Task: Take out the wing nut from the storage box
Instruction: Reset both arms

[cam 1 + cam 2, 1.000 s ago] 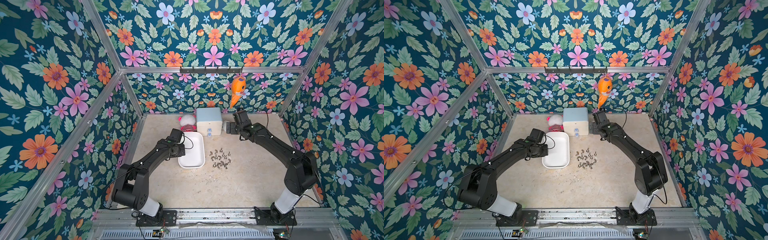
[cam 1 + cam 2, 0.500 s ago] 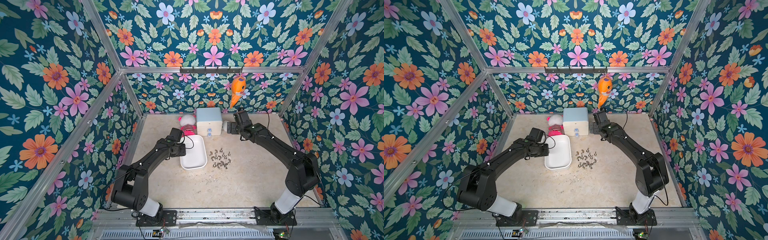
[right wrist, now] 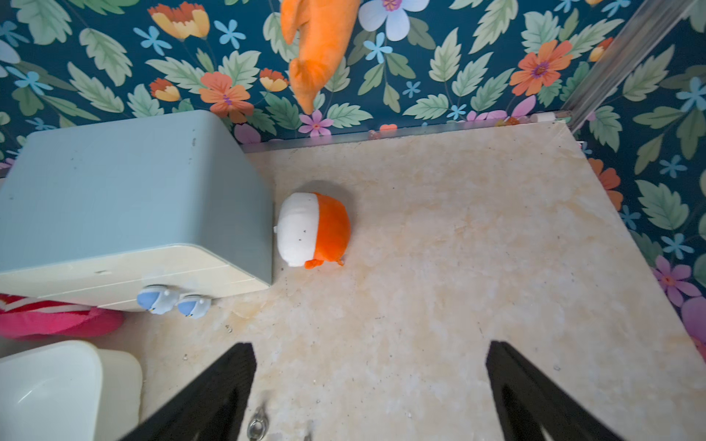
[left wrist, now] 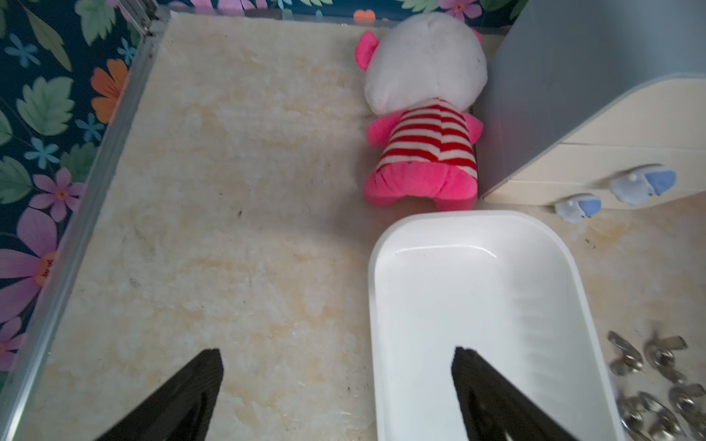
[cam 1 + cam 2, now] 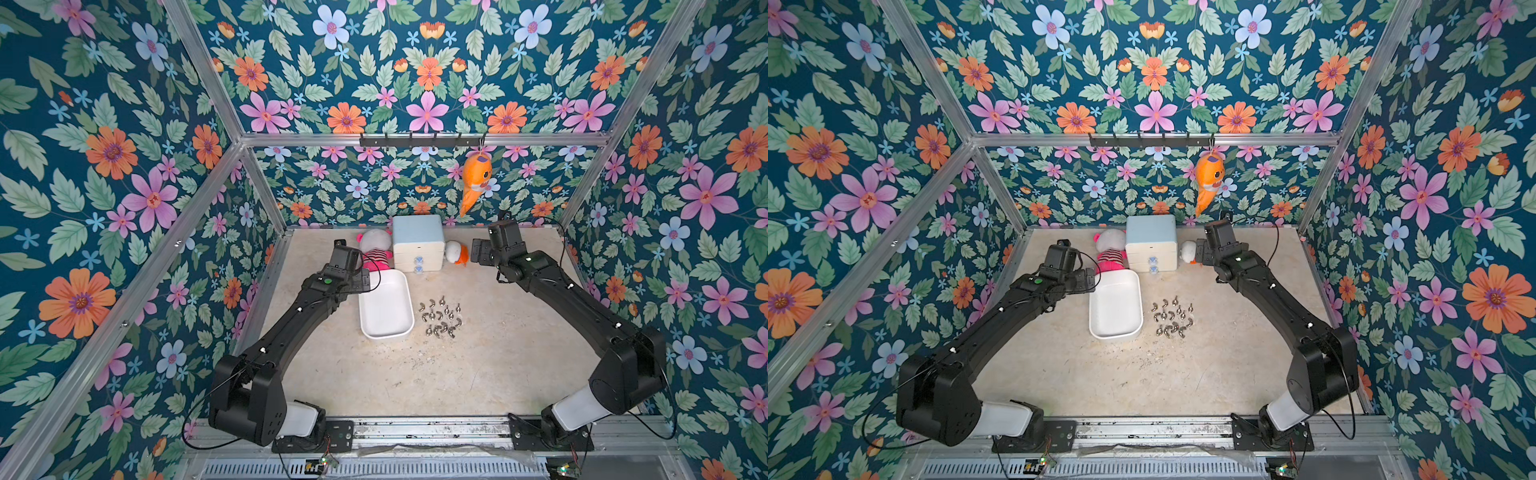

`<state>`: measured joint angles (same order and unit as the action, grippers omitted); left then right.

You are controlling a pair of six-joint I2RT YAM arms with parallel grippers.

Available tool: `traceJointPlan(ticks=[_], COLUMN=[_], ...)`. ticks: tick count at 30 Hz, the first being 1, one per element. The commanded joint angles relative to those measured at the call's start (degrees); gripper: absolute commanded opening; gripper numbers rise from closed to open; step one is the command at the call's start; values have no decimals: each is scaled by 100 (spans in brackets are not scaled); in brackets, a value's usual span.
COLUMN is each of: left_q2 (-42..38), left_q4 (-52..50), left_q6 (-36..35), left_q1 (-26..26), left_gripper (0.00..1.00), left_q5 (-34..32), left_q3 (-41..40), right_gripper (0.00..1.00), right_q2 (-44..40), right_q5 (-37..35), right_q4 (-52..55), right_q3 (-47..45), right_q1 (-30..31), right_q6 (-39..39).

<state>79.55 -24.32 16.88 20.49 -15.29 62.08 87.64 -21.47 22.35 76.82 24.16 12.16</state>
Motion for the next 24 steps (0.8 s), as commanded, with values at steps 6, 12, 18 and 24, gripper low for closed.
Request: traceJointPlan(ticks=[6, 12, 18, 24], left_q2=[-83, 155, 83, -91], left_q4=[1534, 2385, 4016, 5210], left_q6=[-432, -456, -1028, -1735], left_q1=[-551, -1336, -1601, -1727], left_gripper=[100, 99, 99, 99], left_q5=[-910, -111, 339, 541], left_q3=[-376, -765, -1855, -2645], right_gripper=[99, 99, 99, 99], right_q2=[-1192, -2148, -2005, -1458], right_q5=[58, -365, -576, -803], right_q4=[-1263, -3167, -4220, -5635], right_q3=[-1414, -3126, -4140, -4936], right_q1=[-946, -1329, -1644, -1934], right_q6=[279, -108, -274, -514])
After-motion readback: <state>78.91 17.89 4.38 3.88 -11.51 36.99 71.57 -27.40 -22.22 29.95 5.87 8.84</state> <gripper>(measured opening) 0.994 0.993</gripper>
